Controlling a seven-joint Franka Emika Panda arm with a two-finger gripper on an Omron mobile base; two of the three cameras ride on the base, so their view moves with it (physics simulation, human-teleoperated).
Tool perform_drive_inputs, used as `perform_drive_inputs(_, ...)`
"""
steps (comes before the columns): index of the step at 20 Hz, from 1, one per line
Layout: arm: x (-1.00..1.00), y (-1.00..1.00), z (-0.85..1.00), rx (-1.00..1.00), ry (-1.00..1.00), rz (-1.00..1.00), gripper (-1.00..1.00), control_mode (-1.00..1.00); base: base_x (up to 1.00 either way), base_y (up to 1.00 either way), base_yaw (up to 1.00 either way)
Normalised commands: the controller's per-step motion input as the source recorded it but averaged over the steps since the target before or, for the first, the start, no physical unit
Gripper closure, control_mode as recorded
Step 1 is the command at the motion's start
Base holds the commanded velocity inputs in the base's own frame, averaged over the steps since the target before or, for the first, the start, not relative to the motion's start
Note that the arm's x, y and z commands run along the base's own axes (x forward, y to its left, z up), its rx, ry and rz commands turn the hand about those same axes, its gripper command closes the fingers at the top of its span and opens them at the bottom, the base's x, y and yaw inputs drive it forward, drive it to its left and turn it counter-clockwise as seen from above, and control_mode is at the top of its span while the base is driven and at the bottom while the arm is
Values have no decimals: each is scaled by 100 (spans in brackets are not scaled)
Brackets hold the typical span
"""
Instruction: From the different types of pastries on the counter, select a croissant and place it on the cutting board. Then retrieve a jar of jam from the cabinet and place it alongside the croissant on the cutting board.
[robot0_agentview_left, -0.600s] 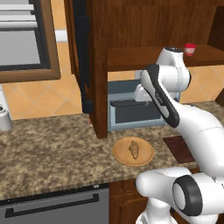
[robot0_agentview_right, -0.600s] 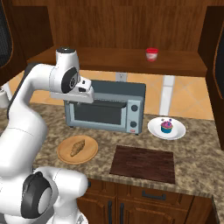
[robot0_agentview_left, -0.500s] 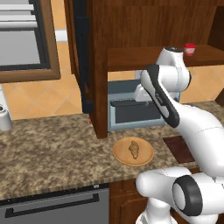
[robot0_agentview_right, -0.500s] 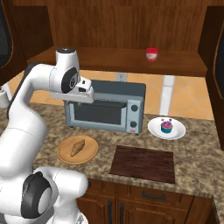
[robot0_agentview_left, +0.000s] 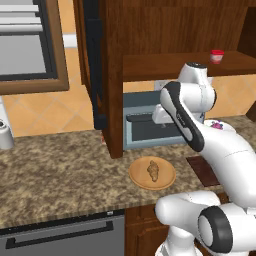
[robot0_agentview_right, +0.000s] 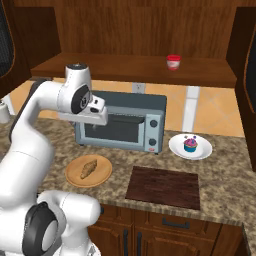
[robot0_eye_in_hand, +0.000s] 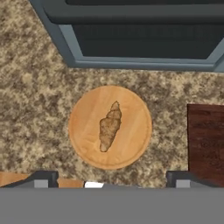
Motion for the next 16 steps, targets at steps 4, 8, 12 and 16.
perform_drive_inputs(4, -38, 2, -41, 0, -1, 0, -100, -100, 0, 0, 0)
perform_drive_inputs(8, -31, 17, -43, -4, -3, 0, -100, -100, 0, 0, 0)
perform_drive_inputs(12, -26, 23, -33, -5, -8, 0, -100, -100, 0, 0, 0)
perform_drive_inputs(16, 5, 20, -39, -8, -25, 0, -100, -100, 0, 0, 0)
